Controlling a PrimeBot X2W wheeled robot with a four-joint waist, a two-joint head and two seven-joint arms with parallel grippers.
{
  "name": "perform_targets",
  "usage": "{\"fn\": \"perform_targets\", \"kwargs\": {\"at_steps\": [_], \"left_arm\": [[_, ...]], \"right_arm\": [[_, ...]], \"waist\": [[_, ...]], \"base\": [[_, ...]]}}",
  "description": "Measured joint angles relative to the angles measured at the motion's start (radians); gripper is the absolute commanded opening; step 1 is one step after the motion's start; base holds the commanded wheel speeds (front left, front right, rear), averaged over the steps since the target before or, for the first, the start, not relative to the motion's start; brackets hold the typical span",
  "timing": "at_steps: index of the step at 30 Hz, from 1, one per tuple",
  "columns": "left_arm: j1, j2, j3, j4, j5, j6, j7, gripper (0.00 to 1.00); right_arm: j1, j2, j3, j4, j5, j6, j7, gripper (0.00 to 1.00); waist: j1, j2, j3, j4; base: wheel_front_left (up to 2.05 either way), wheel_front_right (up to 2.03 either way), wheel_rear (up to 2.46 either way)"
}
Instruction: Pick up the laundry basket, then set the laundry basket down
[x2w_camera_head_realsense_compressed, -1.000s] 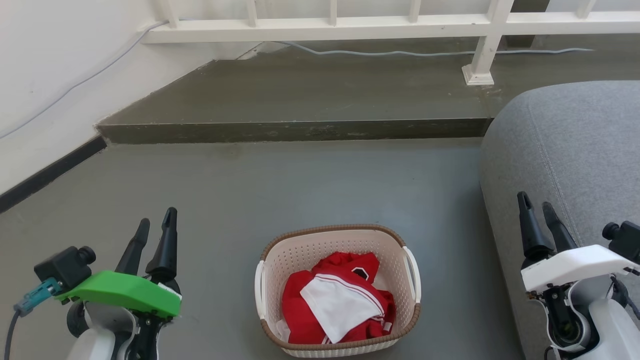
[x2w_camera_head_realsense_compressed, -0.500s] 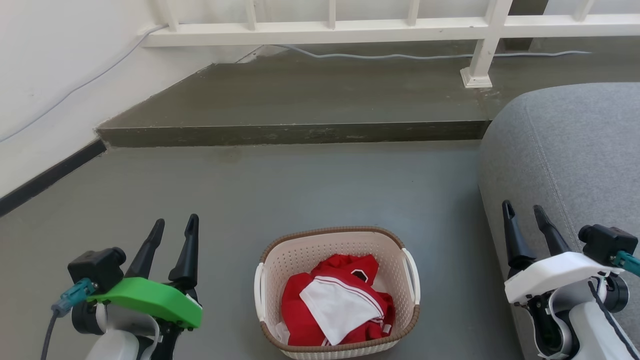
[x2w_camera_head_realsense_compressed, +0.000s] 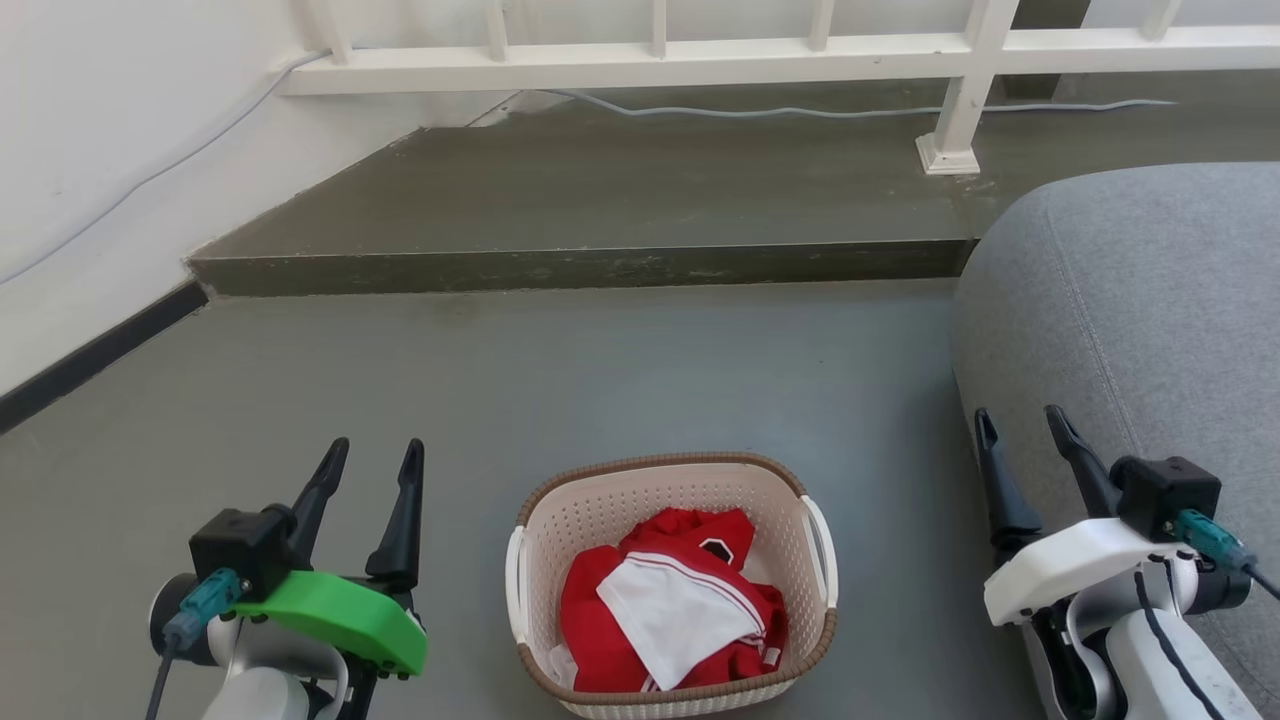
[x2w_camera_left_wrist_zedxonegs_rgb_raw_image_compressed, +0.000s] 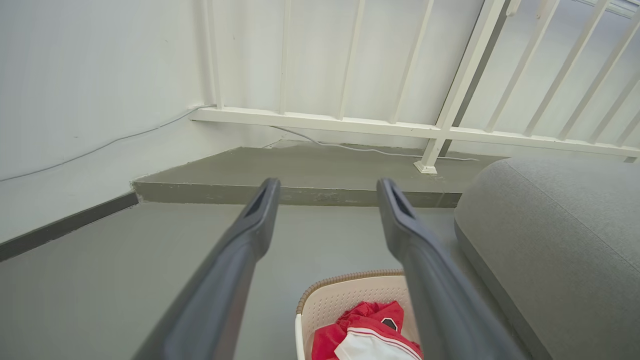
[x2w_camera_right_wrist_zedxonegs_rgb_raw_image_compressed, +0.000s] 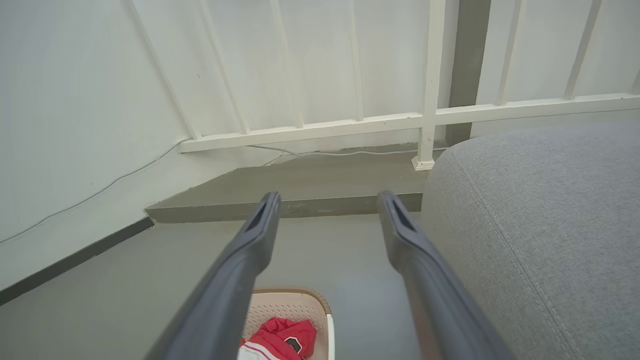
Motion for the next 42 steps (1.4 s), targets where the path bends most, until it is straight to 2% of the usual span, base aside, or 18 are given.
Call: {"fn": "perform_targets", "kwargs": {"at_steps": [12, 42], "left_arm": [[-0.007, 0.002, -0.020, 0.020, 0.114, 0.042, -0.043, 1.00], [-0.043, 0.002, -0.012, 0.060, 0.122, 0.044, -0.045, 1.00]], "right_arm": [[-0.001, -0.004, 0.019, 0.003, -0.170, -0.025, -0.046, 1.00], [-0.021, 0.022, -0.002, 0.002, -0.175, -0.019, -0.048, 1.00]], "waist": [[0.0000, 0.0000, 0.008, -0.006], [0.0000, 0.0000, 0.023, -0.006]], "base": [[0.00, 0.00, 0.00], [0.00, 0.00, 0.00]]}}
